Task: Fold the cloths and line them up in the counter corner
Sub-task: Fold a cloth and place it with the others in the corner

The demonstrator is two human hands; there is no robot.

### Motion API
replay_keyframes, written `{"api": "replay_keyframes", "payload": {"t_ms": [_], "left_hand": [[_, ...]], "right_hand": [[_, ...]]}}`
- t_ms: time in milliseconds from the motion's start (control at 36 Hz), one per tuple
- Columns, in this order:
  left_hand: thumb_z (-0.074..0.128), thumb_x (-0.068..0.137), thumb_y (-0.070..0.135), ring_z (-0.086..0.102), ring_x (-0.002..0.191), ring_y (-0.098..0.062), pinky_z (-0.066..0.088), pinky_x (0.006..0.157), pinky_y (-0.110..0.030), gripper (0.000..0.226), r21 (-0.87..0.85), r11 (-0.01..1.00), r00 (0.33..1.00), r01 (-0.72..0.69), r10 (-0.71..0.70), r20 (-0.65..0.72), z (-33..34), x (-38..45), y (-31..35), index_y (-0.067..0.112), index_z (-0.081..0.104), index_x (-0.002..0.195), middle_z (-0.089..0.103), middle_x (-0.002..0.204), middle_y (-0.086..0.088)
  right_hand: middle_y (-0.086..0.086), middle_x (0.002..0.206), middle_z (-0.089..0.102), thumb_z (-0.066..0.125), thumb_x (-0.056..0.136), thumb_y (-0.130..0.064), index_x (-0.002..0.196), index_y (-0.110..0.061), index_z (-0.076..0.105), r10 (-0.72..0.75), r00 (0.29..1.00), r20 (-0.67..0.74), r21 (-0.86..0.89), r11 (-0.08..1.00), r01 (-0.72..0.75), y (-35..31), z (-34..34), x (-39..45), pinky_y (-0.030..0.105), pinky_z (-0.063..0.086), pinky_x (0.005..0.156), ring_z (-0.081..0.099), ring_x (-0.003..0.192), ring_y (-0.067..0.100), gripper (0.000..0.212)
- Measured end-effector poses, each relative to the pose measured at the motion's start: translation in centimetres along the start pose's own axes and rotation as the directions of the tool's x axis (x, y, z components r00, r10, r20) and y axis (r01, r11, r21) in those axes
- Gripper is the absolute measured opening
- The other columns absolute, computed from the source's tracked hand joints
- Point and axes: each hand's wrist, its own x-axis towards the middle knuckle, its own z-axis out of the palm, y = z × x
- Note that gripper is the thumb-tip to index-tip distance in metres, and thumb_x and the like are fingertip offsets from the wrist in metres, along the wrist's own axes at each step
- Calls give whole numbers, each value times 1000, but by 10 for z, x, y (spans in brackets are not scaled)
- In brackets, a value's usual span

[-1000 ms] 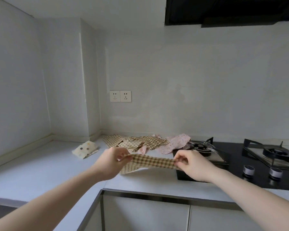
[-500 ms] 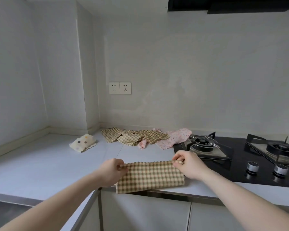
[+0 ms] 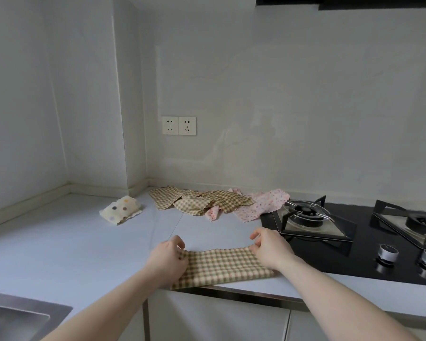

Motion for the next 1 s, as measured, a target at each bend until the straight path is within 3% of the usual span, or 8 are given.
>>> {"api": "replay_keyframes", "payload": {"t_ms": [139,306,444,556,722,806,917,1000], "left_hand": [[57,89,29,51,100,-11,41,84,-24,39,-107,994,997,-22,14,-76,5,-4,-10,26,47,127,52,122,5],[56,92,27,59,91,-4,48,83,-26,27,-247,960,978,-134,87,-192,17,-26,-24,31,52,118,44,123,12],[56,93,30,50,110,-8,41,93,-25,29,-168,959,953,-227,183,-242,24,-34,-30,34,52,122,47,123,17],[58,88,23,48,110,-9,39,95,-26,32,-143,961,949,-238,198,-247,23,-32,-32,34,52,118,48,118,17],[57,88,23,50,110,-13,35,86,-20,15,-123,974,954,-191,155,-255,28,-30,-33,34,63,95,55,110,17],[48,93,37,49,118,-14,36,98,-25,25,2,986,950,-166,161,-267,31,-31,-34,35,65,112,55,122,18],[12,86,52,50,121,-13,27,113,-30,66,155,977,948,-149,186,-259,28,-40,-28,37,64,124,56,128,19],[20,91,49,48,125,-12,24,116,-30,57,146,982,959,-116,149,-240,26,-41,-28,37,61,129,55,133,19]], "right_hand": [[-9,114,60,63,94,-34,127,-28,54,34,999,-6,35,999,-34,3,1,-5,30,53,83,60,97,11,35],[-3,139,52,63,89,-47,144,-24,41,96,994,58,-43,995,-94,5,0,-14,37,48,99,51,125,19,64],[1,143,47,62,84,-58,143,-23,48,153,980,129,-189,974,-127,0,-1,-20,38,43,106,44,132,26,69],[6,128,57,62,71,-67,115,-17,68,235,952,195,-210,958,-194,-5,2,-15,34,50,90,56,118,28,66],[0,89,55,77,64,-52,81,-20,53,303,925,228,-135,951,-278,-11,-3,-12,26,34,50,55,80,20,44],[-1,81,60,79,69,-36,81,-17,62,300,924,238,-61,954,-294,-14,-10,-14,25,37,51,57,71,14,29],[3,76,65,75,78,-23,84,-11,70,319,900,297,155,914,-375,-17,-27,-13,25,53,60,60,69,16,14],[2,78,74,70,84,-12,101,-5,71,321,894,313,326,847,-419,-26,-39,-17,27,58,64,68,69,15,18]]}}
